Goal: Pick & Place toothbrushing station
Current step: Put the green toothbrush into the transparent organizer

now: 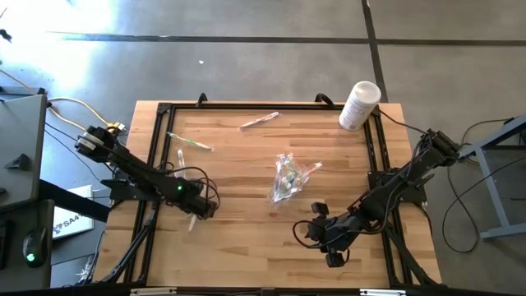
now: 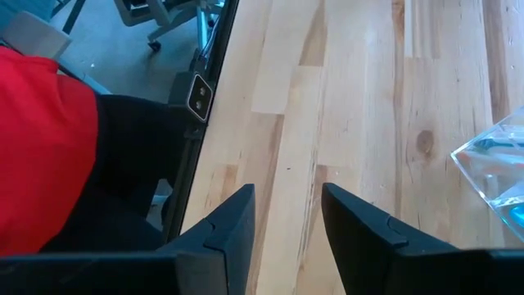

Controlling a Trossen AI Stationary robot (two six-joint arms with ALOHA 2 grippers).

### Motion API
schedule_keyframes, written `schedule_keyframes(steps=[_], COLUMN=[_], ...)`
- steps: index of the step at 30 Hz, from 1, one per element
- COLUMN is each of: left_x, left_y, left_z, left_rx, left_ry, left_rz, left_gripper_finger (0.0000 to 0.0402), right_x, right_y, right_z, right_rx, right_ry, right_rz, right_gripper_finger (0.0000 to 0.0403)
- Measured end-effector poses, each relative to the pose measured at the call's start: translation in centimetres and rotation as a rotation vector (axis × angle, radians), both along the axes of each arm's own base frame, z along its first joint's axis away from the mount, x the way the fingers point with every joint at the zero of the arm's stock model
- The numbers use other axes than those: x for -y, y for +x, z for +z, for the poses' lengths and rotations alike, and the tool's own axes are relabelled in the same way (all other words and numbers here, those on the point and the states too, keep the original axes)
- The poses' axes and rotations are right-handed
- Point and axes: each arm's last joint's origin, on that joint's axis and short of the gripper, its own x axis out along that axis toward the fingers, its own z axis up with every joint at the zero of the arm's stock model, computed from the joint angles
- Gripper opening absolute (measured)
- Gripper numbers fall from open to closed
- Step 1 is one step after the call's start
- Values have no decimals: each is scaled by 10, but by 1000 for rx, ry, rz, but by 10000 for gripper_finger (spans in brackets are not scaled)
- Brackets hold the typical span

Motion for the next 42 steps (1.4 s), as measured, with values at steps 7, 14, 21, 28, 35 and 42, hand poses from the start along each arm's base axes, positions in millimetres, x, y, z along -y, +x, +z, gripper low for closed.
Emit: schedule_keyframes(steps=[7,14,21,28,35,42], left_x=[1,7,28,68,108,131], left_y=[7,26,53,67,78,104], left_z=[2,27,86,147,166,137], left_rx=[80,187,386,703,1031,1066], left_ry=[61,127,166,282,445,592], left_rz=[-55,-169,-334,-523,-788,-947], left_gripper_finger=[27,26,26,26,26,26], right_x=[-7,-23,-49,-67,-59,-40], right_y=[-6,-18,-34,-30,-8,21], right_z=[0,-3,-14,-33,-32,-20], right_rx=[34,142,204,149,217,368], right_ry=[-41,-170,-253,-224,-252,-299], right_rz=[-19,-132,-116,-10,-3,-103], right_gripper_finger=[135,125,109,120,193,266])
